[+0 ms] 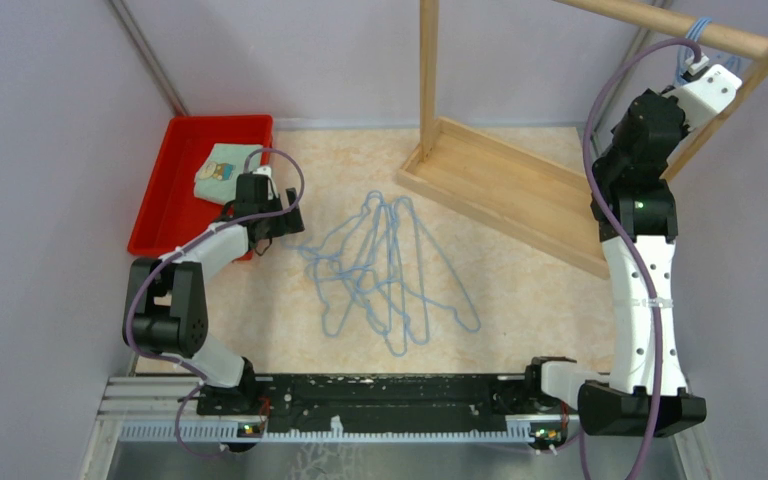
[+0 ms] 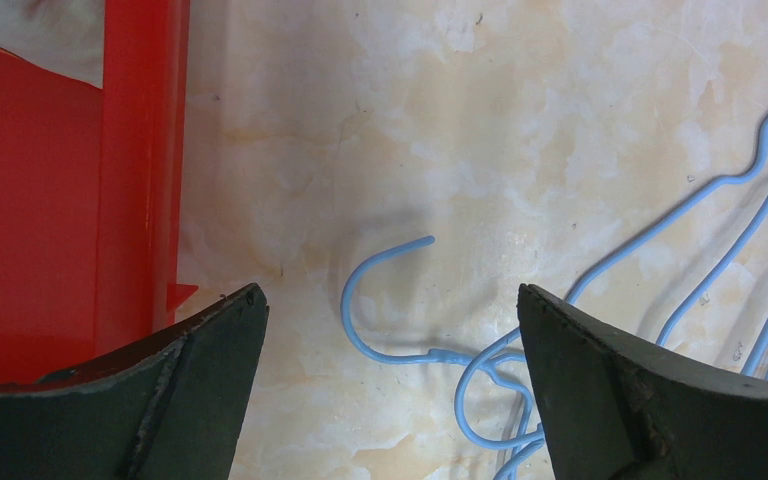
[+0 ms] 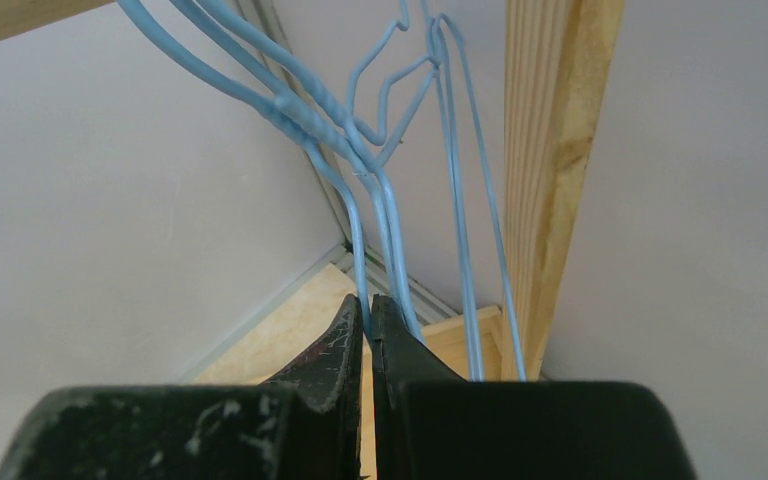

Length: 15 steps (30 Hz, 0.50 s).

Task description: Organize the hangers

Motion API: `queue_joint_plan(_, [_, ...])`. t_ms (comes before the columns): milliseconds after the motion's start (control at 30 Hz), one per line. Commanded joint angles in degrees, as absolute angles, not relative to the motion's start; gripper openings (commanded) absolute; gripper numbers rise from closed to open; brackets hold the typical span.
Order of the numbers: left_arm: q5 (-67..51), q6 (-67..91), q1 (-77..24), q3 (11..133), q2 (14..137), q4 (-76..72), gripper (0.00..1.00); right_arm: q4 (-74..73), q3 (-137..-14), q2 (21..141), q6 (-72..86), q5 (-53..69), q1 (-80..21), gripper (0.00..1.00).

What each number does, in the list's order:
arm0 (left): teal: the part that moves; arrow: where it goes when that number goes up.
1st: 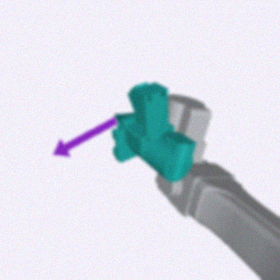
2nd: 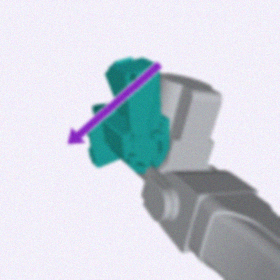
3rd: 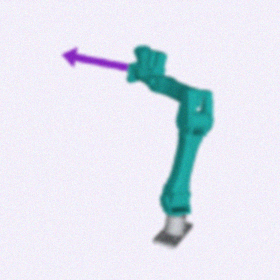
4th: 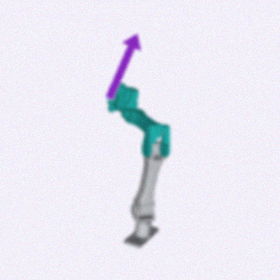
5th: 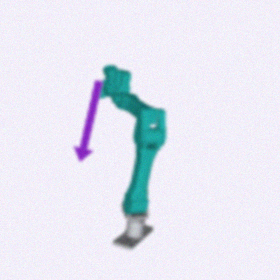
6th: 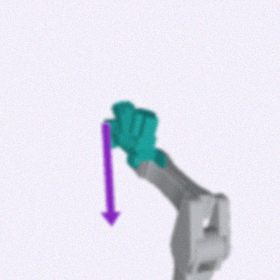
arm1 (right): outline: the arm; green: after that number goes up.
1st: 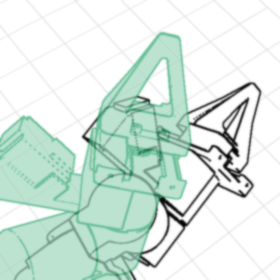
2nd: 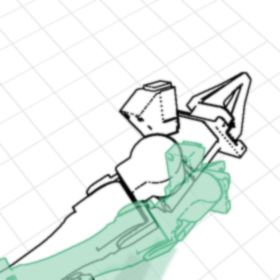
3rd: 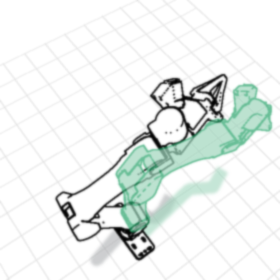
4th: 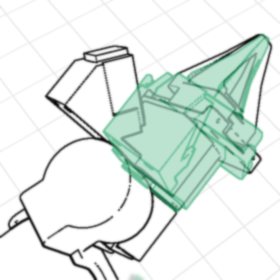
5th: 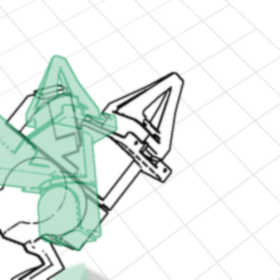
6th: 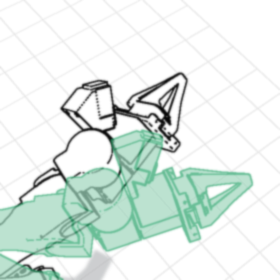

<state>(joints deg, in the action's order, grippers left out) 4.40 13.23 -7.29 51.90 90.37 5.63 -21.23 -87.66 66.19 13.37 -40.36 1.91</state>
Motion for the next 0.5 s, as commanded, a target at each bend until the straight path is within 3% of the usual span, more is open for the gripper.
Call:
queue_joint_plan(0, [4.11, 13.11, -6.94, 53.53, 90.7, 5.85, 1.0, -28.93, -86.96, 64.95, 15.08, -44.54, 2.95, 0.0])
queue_joint_plan(100, [4.22, 13.23, -6.95, 53.28, 90.63, 5.88, 1.0, -29.38, -87.28, 64.89, 15.27, -44.76, 3.01, 0.02])
queue_joint_plan(200, [4.4, 13.29, -6.95, 52.85, 90.46, 5.67, 1.0, -29.7, -87.56, 64.91, 16.04, -44.05, 3.0, 0.24])
queue_joint_plan(300, [4.71, 13.1, -6.95, 52.58, 90.23, 5.79, 1.0, -29.68, -87.68, 64.84, 17.0, -42.29, 2.93, 0.37])
queue_joint_plan(467, [5.64, 12.68, -6.95, 52.3, 90.0, 5.67, 1.0, -30.76, -89.0, 65.32, 18.14, -40.06, 2.99, 0.42])
